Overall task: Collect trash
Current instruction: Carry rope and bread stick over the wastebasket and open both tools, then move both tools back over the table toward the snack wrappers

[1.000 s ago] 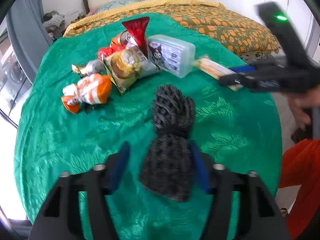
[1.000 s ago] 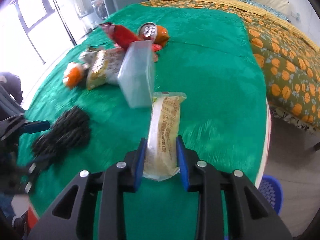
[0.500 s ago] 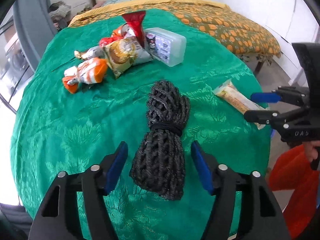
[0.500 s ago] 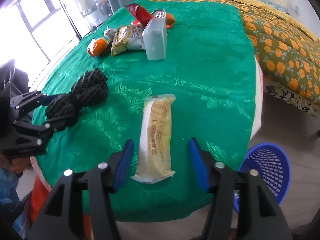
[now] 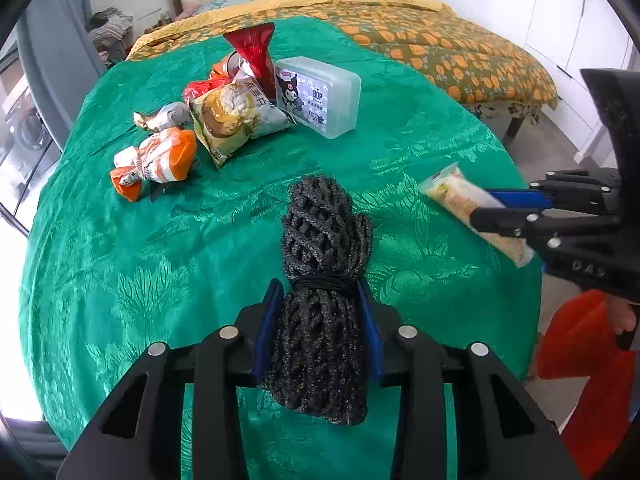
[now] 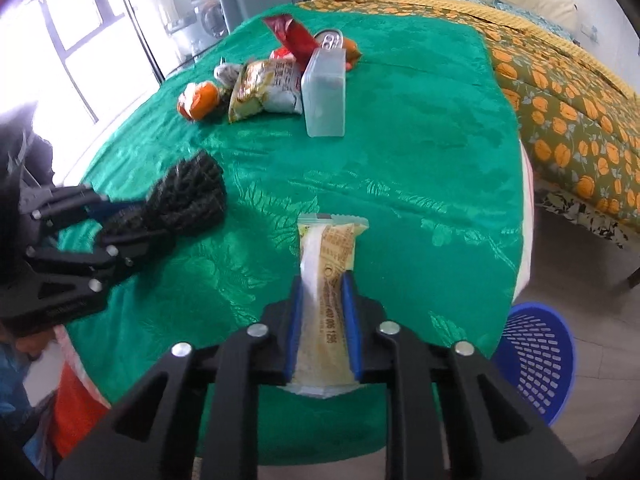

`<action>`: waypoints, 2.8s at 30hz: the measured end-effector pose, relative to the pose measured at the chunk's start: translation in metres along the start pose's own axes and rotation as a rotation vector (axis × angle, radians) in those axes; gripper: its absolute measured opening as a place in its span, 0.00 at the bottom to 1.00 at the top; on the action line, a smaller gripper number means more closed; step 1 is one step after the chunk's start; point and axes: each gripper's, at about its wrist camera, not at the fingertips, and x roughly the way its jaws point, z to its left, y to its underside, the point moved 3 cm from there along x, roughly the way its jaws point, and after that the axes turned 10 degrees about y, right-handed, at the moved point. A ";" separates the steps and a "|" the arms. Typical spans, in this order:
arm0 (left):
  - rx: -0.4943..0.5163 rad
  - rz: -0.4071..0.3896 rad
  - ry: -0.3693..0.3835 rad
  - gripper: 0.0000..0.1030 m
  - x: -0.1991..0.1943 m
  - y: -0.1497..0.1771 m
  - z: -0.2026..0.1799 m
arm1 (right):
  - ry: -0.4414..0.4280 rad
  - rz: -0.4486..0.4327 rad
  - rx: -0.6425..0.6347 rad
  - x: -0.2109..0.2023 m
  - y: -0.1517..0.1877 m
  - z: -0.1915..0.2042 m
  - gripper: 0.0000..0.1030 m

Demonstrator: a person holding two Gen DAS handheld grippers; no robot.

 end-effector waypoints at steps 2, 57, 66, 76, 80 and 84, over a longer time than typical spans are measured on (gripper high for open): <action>-0.017 -0.014 0.004 0.31 -0.002 0.001 -0.001 | -0.015 -0.027 0.017 -0.009 0.000 -0.002 0.16; 0.096 0.109 0.355 0.58 0.239 -0.093 -0.321 | 0.160 0.011 0.595 0.007 0.131 -0.354 0.39; 0.114 0.035 0.353 0.79 0.215 -0.104 -0.317 | 0.207 -0.081 0.669 -0.027 0.128 -0.368 0.65; 0.137 -0.164 0.341 0.95 0.097 -0.097 -0.291 | 0.314 -0.224 0.634 -0.073 0.101 -0.335 0.86; 0.180 -0.183 0.245 0.95 0.061 -0.076 -0.266 | 0.362 -0.289 0.537 -0.078 0.081 -0.299 0.88; 0.142 -0.186 0.202 0.95 0.036 -0.050 -0.219 | 0.332 -0.309 0.393 -0.065 0.059 -0.239 0.88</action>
